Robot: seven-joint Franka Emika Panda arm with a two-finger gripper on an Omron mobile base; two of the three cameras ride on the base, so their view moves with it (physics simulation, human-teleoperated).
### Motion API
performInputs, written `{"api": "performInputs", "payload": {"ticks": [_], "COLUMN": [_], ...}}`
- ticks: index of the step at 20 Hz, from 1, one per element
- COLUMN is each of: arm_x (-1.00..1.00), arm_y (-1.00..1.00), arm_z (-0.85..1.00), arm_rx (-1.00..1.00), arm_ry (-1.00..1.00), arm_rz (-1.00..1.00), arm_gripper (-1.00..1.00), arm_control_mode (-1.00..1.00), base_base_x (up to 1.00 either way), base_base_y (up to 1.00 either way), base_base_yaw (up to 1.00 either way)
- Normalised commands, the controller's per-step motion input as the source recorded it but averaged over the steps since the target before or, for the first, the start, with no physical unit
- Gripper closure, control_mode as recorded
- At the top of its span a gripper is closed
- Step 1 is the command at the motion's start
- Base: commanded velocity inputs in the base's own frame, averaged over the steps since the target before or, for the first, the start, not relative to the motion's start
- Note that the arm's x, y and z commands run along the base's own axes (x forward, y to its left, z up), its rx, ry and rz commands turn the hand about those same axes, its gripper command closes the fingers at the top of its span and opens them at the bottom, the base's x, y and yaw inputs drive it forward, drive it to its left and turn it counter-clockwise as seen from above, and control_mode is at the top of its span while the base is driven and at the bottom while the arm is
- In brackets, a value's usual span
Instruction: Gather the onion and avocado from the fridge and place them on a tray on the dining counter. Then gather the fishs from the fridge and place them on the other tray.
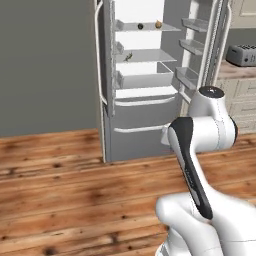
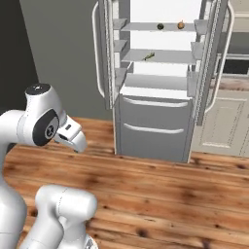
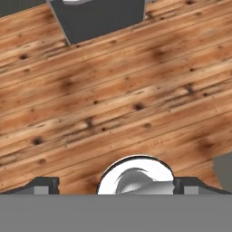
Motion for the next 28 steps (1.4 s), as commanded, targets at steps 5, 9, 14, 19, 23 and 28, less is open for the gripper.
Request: {"api": "performInputs", "payload": {"ticks": [5, 9, 14, 19, 23, 28], "arm_x": [0.0, 0.0, 0.0, 0.0, 0.0, 0.0], "arm_y": [0.0, 0.0, 0.0, 0.0, 0.0, 0.0], "arm_z": [0.0, 0.0, 0.0, 0.0, 0.0, 0.0], "arm_rx": [0.0, 0.0, 0.0, 0.0, 0.0, 0.0], "arm_ry": [0.0, 0.0, 0.0, 0.0, 0.0, 0.0], "arm_rz": [0.0, 0.0, 0.0, 0.0, 0.0, 0.0], "arm_gripper": [-1.0, -1.0, -1.0, -1.0, -1.0, -1.0], "arm_control_mode": [1.0, 1.0, 1.0, 1.0, 1.0, 1.0], "base_base_x": [0.33, 0.42, 0.57, 0.67, 0.81, 0.78], "base_base_y": [-0.59, -0.56, -0.55, -0.48, -0.26, -0.27], "base_base_yaw": [0.09, 0.09, 0.09, 0.08, 0.04, 0.05]}}
